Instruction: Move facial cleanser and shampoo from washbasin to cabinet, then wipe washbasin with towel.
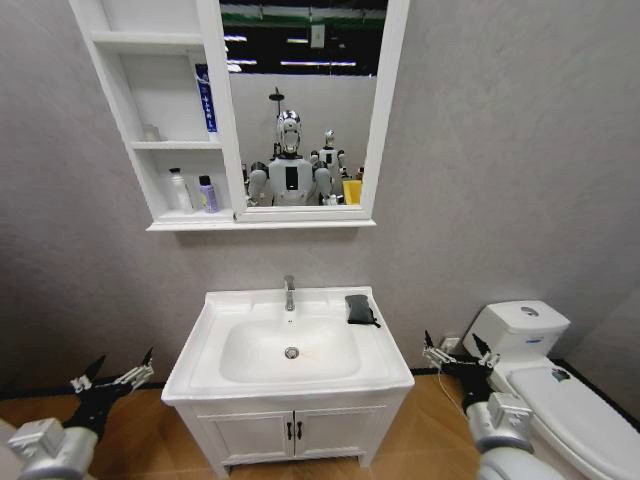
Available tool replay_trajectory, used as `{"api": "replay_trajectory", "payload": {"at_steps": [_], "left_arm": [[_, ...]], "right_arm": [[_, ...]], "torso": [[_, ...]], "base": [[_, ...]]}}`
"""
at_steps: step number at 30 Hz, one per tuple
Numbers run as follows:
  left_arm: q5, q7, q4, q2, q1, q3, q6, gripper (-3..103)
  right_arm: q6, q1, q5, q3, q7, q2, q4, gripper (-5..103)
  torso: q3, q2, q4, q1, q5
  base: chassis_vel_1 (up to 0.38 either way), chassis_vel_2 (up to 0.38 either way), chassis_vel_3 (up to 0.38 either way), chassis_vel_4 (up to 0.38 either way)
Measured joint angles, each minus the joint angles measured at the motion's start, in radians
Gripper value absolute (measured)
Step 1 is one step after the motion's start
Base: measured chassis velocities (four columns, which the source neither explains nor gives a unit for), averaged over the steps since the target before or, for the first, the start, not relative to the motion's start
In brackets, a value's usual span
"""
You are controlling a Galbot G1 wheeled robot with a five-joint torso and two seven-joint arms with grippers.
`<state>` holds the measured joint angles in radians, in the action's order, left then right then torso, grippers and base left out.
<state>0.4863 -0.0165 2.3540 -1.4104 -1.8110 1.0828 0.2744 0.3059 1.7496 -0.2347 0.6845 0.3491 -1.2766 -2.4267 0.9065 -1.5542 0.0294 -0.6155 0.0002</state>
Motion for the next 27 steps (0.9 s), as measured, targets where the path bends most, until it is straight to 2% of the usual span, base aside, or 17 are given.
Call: {"api": "replay_trajectory", "payload": {"at_steps": [4,10,15,27], "left_arm": [[-0.006,0.004,0.041,-0.048,0.003,-0.02,0.015,100],[-0.016,0.032,0.059,-0.036,0.057,-0.058,0.064,100],[-0.016,0.036,0.058,-0.03,0.063,-0.061,0.068,100],[-0.013,0.037,0.054,-0.026,0.066,-0.062,0.068,100]], "right_arm": [[-0.018,0.016,0.04,-0.007,-0.01,-0.024,0.0,100],[-0.034,-0.01,0.056,-0.014,-0.025,-0.034,0.004,100],[-0.06,-0.025,0.058,-0.014,-0.028,-0.031,0.017,100],[-0.048,-0.032,0.053,-0.022,-0.055,-0.037,0.027,100]], "torso": [[0.0,0.0,-0.0003,0.0,0.0],[0.0,0.0,-0.0001,0.0,-0.0002],[0.0,0.0,-0.0004,0.0,-0.0002],[0.0,0.0,-0.0003,0.0,-0.0002]], "base": [[0.0,0.0,0.0,0.0],[0.0,0.0,0.0,0.0],[0.0,0.0,0.0,0.0],[0.0,0.0,0.0,0.0]]}}
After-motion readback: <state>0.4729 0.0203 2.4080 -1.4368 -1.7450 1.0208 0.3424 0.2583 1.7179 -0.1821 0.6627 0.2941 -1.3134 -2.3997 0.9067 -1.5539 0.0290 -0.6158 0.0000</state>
